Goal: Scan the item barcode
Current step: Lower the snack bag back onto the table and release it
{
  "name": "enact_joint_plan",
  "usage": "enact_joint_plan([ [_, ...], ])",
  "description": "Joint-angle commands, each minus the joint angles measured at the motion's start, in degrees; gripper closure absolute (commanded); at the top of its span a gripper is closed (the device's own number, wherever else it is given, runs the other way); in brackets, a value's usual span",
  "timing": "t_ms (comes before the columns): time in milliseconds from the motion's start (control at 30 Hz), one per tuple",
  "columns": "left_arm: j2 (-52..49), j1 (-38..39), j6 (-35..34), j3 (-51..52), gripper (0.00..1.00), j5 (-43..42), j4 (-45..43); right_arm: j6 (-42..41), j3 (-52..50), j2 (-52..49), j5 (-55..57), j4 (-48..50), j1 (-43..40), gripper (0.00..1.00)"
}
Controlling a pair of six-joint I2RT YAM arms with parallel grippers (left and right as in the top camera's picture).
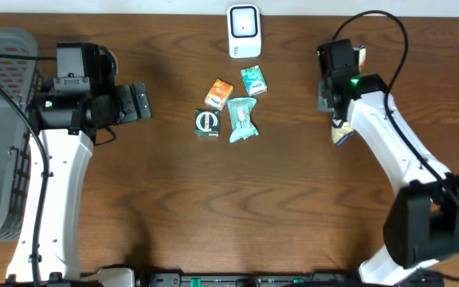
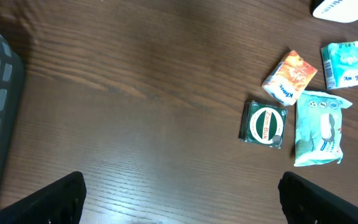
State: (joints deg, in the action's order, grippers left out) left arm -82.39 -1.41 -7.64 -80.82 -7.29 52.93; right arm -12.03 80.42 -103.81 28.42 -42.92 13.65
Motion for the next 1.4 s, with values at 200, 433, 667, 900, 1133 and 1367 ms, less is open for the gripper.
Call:
enact_joint_plan([
  [200,0.0,-0.2,0.1,-0.1,0.02,0.5,0.2,0.7,-0.7,-12.3,3.8,-2.2,4.9,0.84],
  [433,0.0,-0.2,0.1,-0.1,0.02,0.5,0.2,0.8,2.9,-11.4,-3.3,-1.8,11.7,0.30],
  [667,0.0,-0.2,0.1,-0.1,0.02,0.5,0.2,1.0,13.9,-11.1,-11.4,-7.3,13.7,0.26],
  [900,0.0,-0.2,0.1,-0.1,0.02,0.5,0.2,2.9,18.7,-11.2,-11.9,-14.8,6.7,0.16],
  [1133,0.0,-0.2,0.1,-0.1,0.02,0.5,0.2,8.3,14.2,-11.6,-26.7,-15.3,-2.5,0.16],
  [1367,0.0,-0.2,0.1,-0.1,0.02,0.5,0.2,8.3,5.8,-11.6,-32.2,-8.8,-5.7,0.13],
])
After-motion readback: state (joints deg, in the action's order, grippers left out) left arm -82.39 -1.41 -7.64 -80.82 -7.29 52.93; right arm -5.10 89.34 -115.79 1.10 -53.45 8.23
